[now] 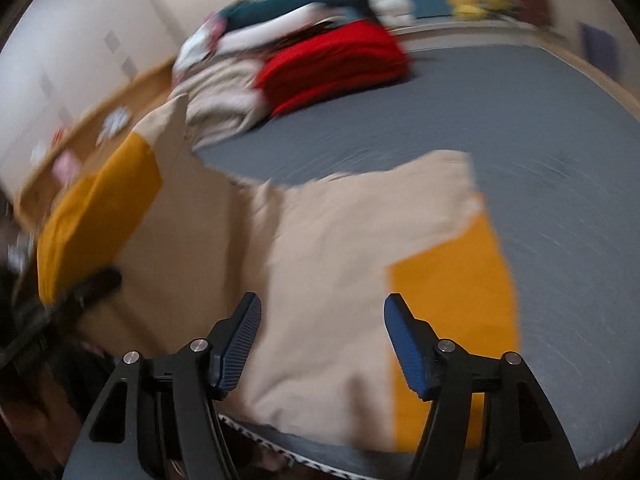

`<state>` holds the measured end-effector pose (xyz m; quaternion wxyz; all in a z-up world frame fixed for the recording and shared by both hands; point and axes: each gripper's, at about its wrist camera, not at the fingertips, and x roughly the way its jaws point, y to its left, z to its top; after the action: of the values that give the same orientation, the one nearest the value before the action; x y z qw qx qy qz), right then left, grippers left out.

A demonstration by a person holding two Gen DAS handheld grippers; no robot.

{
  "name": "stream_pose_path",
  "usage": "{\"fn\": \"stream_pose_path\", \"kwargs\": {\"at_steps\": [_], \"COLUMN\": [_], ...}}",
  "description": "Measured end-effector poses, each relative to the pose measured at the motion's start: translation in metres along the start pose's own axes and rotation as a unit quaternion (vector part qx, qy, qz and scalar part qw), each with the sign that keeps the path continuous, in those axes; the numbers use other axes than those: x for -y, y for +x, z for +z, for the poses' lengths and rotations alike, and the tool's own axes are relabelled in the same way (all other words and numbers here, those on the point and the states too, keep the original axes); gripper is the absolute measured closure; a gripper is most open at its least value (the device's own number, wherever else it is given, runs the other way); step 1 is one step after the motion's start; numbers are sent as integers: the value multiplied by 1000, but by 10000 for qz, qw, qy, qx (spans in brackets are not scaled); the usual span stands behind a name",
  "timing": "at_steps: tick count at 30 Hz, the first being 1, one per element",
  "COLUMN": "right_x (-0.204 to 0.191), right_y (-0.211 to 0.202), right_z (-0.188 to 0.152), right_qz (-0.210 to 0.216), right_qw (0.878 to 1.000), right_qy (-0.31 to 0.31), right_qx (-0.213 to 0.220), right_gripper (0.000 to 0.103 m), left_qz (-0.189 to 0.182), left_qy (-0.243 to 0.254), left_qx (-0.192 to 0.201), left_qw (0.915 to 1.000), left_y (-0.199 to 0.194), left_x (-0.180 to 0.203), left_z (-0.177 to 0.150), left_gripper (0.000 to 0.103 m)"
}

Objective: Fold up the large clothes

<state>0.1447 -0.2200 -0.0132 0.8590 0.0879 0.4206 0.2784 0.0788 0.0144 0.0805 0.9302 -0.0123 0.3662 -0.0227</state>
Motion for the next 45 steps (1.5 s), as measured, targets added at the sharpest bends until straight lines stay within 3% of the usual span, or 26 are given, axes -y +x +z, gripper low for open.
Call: {"fn": "stream_pose_path", "kwargs": {"at_steps": [3,5,9,13,15,20,24,29,32,36,37,39,40,45], "right_x": [29,37,69,97,107,110,96,63,49,37,33,28,30,36], "right_y": [-28,-38,-56,-69,-71,-59,-40,-12,5,20,23,29,28,-16], "right_z": [5,11,10,13,17,17,16,8,-1,-13,-14,-17,-18,-4], "right_qz": [-202,-316,-351,-312,-202,104,283,294,71,-275,-421,-673,-737,-462], "right_qw": [9992,9984,9960,9927,9912,9895,9924,9973,9980,9968,9957,9927,9923,9988], "right_qy": [167,223,643,1011,1175,1381,1183,623,326,-64,-220,-468,-472,-70], "right_qx": [300,421,506,582,572,411,172,-256,-536,-747,-797,-882,-877,-175], "right_gripper": [38,38,38,38,38,38,38,38,38,40,47,73,92,98], "left_qz": [-310,-630,-927,-929,-823,-1305,-1564,-1324,-1041,-772,-682,-633,-634,-1001], "left_qy": [348,480,717,1087,1151,659,769,557,20,-699,-863,-1114,-1246,-1824], "left_qx": [-152,-466,-1034,-1443,-1713,-1609,-1108,-886,-947,-1191,-1329,-1591,-1692,-1810], "left_qw": [9988,9958,9877,9791,9750,9761,9784,9856,9900,9874,9850,9789,9756,9612], "left_y": [21,48,98,134,147,114,58,24,31,55,64,78,84,90], "left_x": [43,69,115,147,151,117,83,24,-17,-48,-53,-61,-66,-81], "left_z": [5,3,-13,-35,-42,-34,-27,-32,-41,-53,-56,-62,-65,-70], "left_gripper": [96,96,96,94,83,62,46,46,46,46,46,46,46,41]}}
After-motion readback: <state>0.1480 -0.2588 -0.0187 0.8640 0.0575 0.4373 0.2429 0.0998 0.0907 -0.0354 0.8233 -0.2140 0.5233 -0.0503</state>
